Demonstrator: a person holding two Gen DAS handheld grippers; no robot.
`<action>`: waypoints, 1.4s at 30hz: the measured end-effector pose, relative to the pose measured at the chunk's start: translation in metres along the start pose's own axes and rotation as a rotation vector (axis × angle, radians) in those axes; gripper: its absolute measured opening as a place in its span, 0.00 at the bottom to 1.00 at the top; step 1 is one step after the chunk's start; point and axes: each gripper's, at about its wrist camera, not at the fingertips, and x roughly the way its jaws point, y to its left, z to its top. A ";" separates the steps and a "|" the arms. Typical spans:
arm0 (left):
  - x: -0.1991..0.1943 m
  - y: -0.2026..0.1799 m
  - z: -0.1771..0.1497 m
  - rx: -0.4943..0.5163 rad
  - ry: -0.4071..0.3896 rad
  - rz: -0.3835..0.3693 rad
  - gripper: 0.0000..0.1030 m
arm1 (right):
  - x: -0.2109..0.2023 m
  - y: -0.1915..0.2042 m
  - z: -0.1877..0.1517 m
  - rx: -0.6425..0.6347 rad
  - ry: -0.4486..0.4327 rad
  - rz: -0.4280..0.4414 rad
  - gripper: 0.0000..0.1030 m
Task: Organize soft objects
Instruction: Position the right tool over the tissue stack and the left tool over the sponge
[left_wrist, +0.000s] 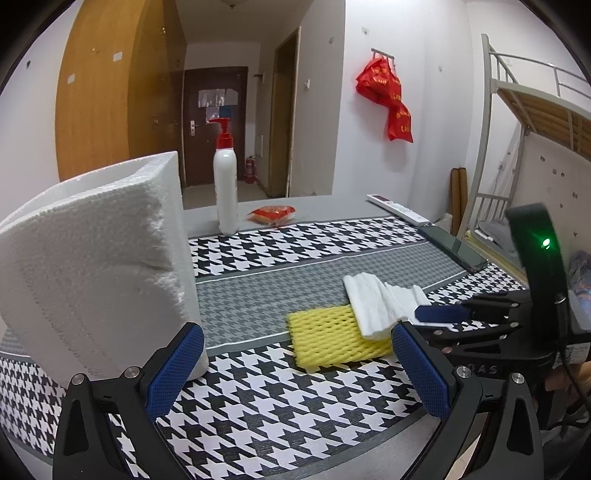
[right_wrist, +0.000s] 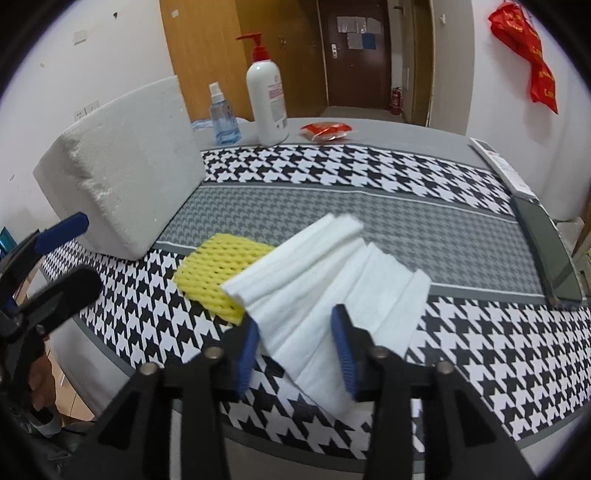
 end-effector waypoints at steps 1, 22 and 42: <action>0.001 0.000 0.000 0.001 0.004 -0.001 0.99 | -0.002 -0.001 0.000 0.003 -0.005 0.001 0.46; 0.028 -0.021 0.003 0.047 0.054 -0.055 0.99 | -0.015 -0.057 -0.009 0.161 -0.033 -0.132 0.50; 0.072 -0.035 0.005 0.047 0.177 -0.044 0.98 | -0.032 -0.072 -0.016 0.183 -0.076 -0.092 0.57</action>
